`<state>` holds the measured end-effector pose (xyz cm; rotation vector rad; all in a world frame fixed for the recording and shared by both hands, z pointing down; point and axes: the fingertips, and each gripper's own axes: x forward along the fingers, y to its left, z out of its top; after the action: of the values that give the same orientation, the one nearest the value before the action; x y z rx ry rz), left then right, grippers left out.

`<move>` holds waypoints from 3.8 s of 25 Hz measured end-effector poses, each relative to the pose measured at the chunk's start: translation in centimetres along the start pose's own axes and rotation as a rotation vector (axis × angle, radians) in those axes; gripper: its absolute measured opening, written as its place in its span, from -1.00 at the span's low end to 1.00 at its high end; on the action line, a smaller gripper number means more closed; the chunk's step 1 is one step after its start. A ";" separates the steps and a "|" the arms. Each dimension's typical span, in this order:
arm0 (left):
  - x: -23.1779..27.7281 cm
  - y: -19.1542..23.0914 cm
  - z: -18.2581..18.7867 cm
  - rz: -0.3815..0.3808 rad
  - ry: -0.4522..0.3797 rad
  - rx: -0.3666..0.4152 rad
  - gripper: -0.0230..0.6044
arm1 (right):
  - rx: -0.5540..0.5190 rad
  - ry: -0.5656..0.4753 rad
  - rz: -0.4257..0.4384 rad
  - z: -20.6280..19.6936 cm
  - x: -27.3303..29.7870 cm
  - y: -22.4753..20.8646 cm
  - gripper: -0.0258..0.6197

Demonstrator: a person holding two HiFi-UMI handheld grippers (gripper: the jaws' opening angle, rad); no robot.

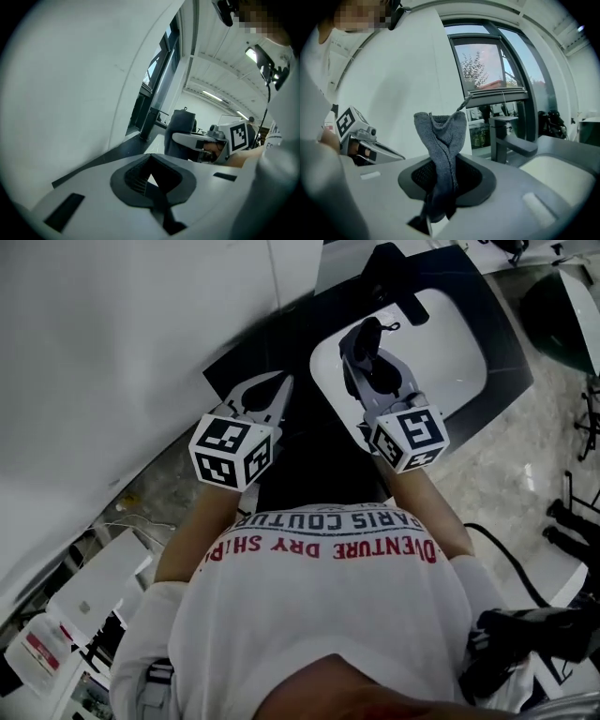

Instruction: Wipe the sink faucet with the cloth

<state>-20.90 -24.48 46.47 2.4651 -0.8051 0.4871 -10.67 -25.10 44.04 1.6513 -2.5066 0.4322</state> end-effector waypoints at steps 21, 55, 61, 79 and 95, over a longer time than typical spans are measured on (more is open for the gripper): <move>4.0 -7.5 2.7 -0.327 0.016 0.182 -0.92 | -0.012 -0.020 -0.297 -0.4 -7.8 -0.9 -0.70; 9.4 -2.9 -0.4 -0.313 0.080 0.119 -0.92 | -0.088 -0.045 -0.570 2.5 3.8 -15.7 -0.70; 9.3 -2.2 -1.0 -0.309 0.090 0.104 -0.92 | -0.111 0.016 -0.592 0.5 5.0 -16.6 -0.70; 9.6 -0.1 -2.7 -0.278 0.122 0.061 -0.92 | -0.126 0.303 -0.583 -8.9 8.3 -18.7 -0.70; 9.2 -1.5 -1.7 -0.307 0.113 0.082 -0.92 | -0.087 -0.039 -0.551 2.3 5.5 -14.4 -0.70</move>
<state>-13.28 -26.53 51.65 2.5484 -0.3584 0.5474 0.36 -35.94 45.75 2.2115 -1.9303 0.2250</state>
